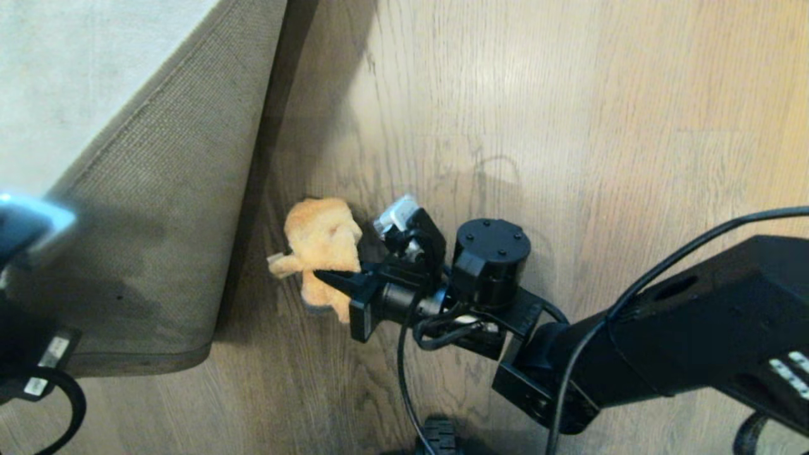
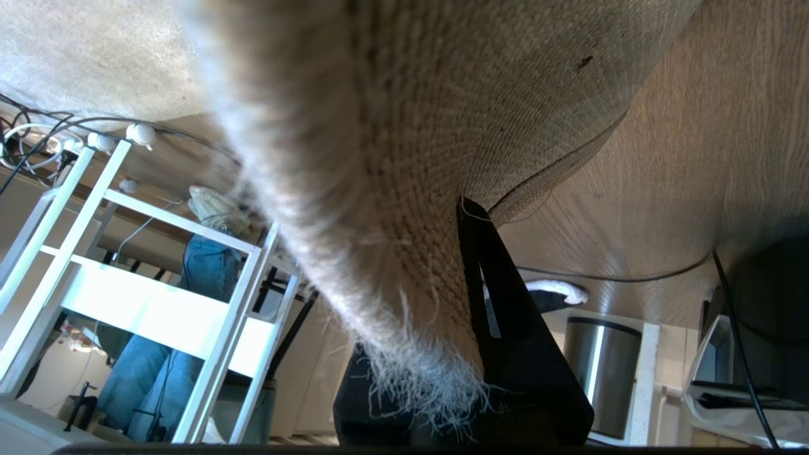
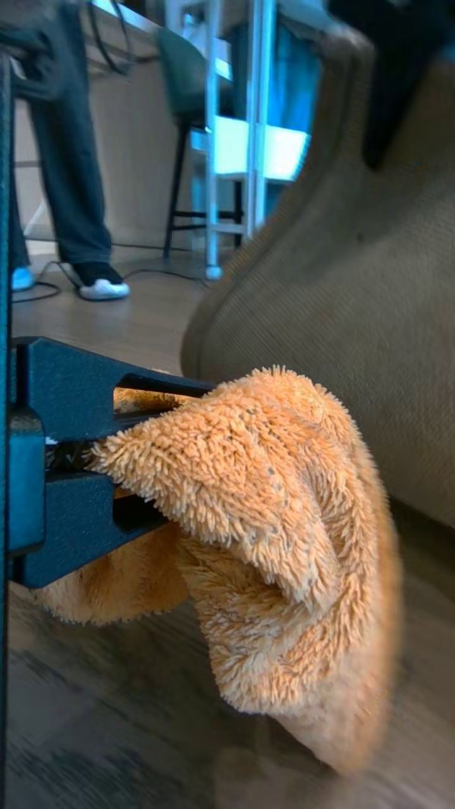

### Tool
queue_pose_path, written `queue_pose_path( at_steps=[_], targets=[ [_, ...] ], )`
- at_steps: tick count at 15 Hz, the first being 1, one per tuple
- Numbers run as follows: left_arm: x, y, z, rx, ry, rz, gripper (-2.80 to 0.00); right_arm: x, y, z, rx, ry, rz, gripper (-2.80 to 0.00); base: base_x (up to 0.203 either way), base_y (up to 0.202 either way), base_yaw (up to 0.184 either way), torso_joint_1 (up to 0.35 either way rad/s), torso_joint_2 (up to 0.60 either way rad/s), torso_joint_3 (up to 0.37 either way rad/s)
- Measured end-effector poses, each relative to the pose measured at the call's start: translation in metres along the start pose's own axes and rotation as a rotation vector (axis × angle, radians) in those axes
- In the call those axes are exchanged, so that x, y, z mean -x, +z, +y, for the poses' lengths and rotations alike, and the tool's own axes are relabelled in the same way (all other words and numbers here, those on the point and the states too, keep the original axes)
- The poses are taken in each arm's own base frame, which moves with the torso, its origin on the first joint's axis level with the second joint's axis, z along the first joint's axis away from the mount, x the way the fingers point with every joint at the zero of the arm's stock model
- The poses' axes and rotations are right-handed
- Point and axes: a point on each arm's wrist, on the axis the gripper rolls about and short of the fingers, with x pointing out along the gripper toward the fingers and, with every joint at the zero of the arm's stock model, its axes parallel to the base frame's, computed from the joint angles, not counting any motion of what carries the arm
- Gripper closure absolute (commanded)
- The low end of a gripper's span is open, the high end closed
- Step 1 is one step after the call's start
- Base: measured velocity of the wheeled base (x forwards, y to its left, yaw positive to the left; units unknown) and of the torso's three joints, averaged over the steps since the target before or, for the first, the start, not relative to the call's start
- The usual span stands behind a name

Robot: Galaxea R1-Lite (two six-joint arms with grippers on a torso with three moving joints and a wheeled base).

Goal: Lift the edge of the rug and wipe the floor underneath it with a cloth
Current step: Wipe the floor under the carpet with a rag

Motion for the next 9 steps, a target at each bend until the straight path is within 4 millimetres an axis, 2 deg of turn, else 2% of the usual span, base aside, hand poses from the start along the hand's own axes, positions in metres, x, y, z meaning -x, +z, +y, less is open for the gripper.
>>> queue_pose_path(
  at_steps=[3, 6, 9],
  targets=[
    [-0.001, 0.0, -0.001, -0.005, 0.001, 0.007, 0.0, -0.006, -0.003, -0.005, -0.006, -0.026, -0.048, 0.0, 0.0, 0.0, 0.0, 0.0, 0.0, 0.0],
    [-0.003, 0.001, -0.003, -0.01, 0.0, 0.014, 0.0, -0.003, -0.006, -0.021, 0.0, -0.066, -0.097, 0.0, 0.0, 0.0, 0.0, 0.0, 0.0, 0.0],
    [-0.005, 0.002, -0.004, 0.004, 0.001, 0.02, 0.0, -0.004, -0.015, -0.026, -0.002, -0.071, -0.119, 0.0, 0.0, 0.0, 0.0, 0.0, 0.0, 0.0]
  ],
)
